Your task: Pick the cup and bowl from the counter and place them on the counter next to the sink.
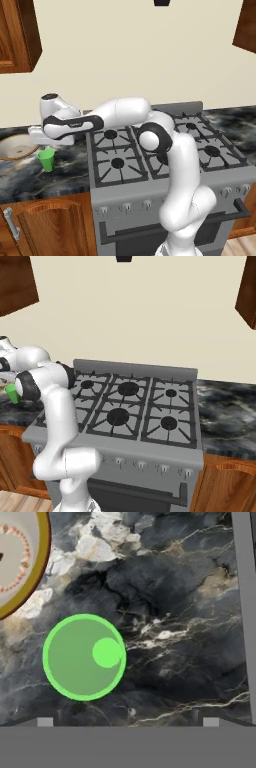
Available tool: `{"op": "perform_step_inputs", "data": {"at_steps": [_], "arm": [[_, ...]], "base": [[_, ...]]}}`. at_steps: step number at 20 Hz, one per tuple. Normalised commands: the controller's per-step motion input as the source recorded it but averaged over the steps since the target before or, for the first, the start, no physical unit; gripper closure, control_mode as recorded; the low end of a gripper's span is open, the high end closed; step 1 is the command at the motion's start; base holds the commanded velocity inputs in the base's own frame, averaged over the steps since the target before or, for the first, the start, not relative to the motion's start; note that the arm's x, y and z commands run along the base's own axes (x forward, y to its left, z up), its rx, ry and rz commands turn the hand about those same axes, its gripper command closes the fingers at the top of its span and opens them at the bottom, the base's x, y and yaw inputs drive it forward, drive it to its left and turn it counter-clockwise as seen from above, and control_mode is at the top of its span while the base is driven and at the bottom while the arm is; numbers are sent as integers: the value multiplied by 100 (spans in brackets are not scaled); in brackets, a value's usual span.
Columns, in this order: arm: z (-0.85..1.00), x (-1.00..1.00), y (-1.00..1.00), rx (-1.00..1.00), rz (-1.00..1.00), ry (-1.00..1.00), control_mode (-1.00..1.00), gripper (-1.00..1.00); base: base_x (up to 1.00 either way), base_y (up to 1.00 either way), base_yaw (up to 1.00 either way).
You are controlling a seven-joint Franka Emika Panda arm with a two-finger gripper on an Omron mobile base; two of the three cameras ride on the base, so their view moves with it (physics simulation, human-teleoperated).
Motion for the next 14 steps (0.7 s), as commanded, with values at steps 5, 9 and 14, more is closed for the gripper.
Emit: {"op": "perform_step_inputs", "data": {"at_steps": [5, 9, 14], "arm": [[-9, 30, 9, 0, -1, 0, -100, -100], [-4, 44, 1, 0, -1, 0, -100, -100], [-15, 39, 6, 0, 0, 0, -100, -100]], "base": [[0, 0, 0], [0, 0, 0], [0, 0, 0]]}}
